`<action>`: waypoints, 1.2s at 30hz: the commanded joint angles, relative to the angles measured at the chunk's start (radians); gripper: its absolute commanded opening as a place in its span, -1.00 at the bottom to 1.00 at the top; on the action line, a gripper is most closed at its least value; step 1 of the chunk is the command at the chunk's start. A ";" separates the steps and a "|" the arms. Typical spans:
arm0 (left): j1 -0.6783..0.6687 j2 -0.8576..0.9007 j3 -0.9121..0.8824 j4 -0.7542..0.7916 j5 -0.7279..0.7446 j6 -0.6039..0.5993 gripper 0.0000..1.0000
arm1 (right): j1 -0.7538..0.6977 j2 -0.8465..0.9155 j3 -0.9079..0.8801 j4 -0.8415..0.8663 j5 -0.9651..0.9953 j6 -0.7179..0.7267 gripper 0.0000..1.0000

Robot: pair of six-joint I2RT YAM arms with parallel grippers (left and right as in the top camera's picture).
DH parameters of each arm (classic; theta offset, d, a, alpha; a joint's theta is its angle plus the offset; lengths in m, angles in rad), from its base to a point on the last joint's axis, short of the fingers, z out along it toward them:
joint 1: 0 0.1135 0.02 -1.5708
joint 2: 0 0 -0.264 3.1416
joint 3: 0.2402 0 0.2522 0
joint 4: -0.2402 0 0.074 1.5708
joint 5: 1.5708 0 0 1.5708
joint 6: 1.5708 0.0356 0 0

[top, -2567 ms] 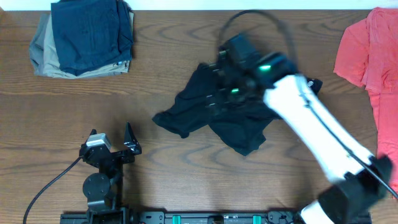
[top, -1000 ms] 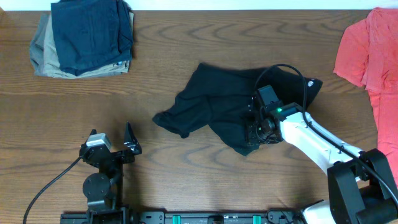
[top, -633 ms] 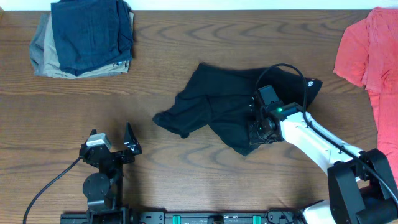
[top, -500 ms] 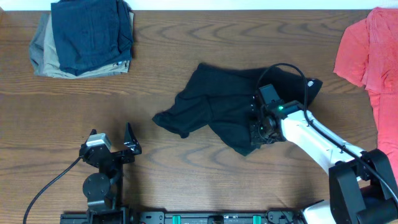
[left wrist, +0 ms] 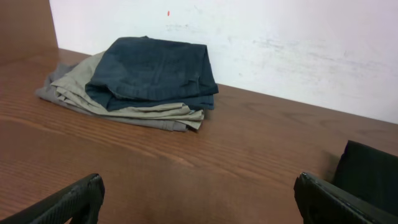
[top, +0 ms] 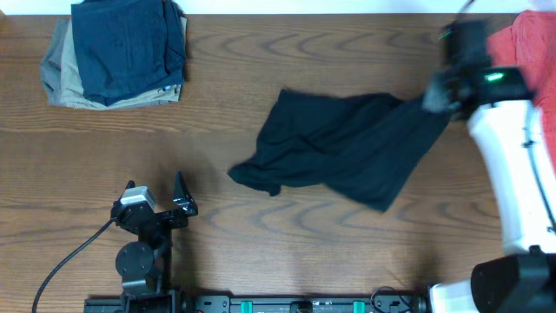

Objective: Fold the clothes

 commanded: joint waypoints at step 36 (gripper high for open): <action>-0.004 -0.005 -0.018 -0.034 -0.015 0.006 0.96 | -0.040 -0.059 -0.523 -0.194 -0.450 0.129 0.99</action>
